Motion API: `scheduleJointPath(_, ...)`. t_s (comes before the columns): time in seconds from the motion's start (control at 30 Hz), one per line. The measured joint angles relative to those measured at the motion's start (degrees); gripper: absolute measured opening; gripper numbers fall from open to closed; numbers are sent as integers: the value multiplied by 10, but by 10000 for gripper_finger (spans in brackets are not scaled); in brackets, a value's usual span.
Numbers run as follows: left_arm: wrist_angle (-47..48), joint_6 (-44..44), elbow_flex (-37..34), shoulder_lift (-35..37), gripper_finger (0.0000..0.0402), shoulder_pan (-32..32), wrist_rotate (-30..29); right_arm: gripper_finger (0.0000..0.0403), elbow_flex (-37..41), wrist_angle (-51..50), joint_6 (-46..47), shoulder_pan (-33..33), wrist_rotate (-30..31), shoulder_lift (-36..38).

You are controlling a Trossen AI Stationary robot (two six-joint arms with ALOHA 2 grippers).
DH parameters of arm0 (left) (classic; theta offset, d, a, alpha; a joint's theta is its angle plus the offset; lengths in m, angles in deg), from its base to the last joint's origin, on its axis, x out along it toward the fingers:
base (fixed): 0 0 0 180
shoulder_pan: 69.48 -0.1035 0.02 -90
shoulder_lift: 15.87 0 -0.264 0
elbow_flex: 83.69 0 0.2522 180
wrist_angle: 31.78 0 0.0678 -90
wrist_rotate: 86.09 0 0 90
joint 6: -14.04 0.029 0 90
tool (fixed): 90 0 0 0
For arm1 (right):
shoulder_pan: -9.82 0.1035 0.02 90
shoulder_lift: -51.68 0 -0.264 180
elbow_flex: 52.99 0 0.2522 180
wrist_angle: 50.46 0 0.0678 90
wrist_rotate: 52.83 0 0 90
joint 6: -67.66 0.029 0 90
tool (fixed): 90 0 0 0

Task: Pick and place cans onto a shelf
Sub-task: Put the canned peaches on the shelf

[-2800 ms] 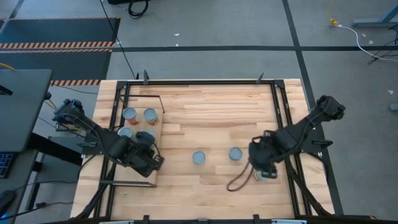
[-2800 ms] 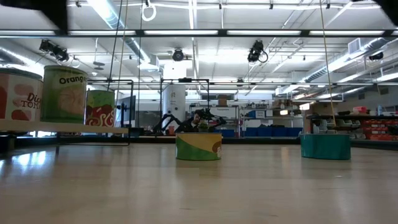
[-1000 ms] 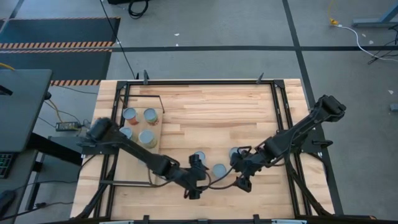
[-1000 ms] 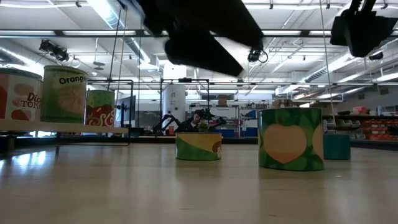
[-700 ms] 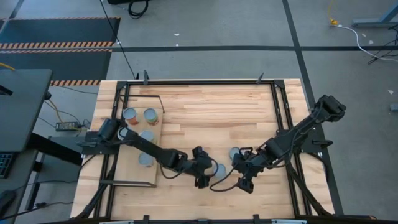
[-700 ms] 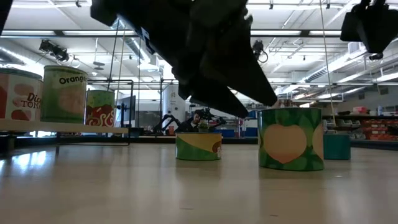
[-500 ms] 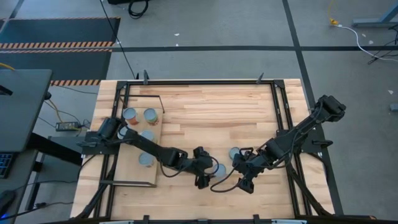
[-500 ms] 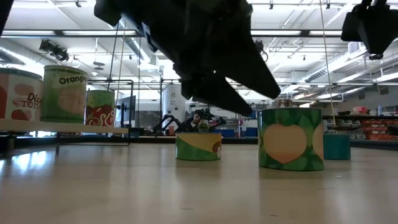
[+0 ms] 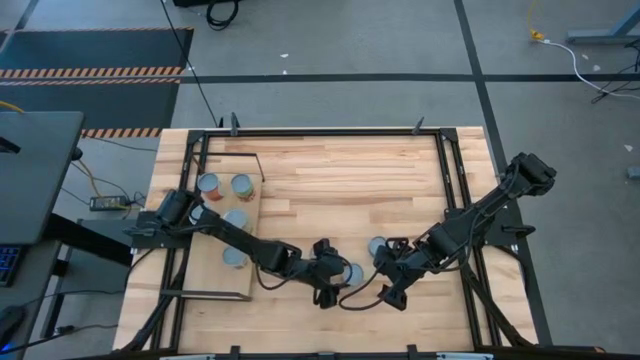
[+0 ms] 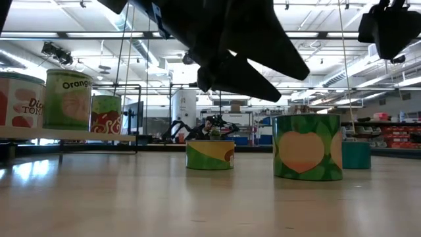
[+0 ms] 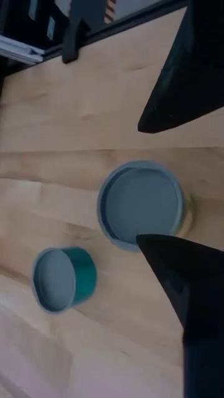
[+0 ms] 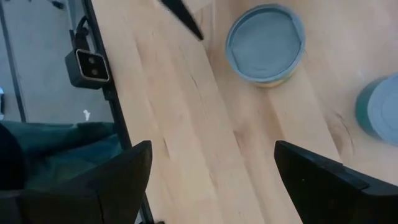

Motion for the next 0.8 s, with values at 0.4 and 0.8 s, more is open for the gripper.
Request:
scheduleJointPath(0.4, -58, 4, 0, -15, 384, -11, 10, 345, 0, 2, 2, 0, 18, 0)
scheduleJointPath(0.8, -117, 52, 0, -60, 394, -12, -15, 345, 0, 14, 9, 0, 29, 0)
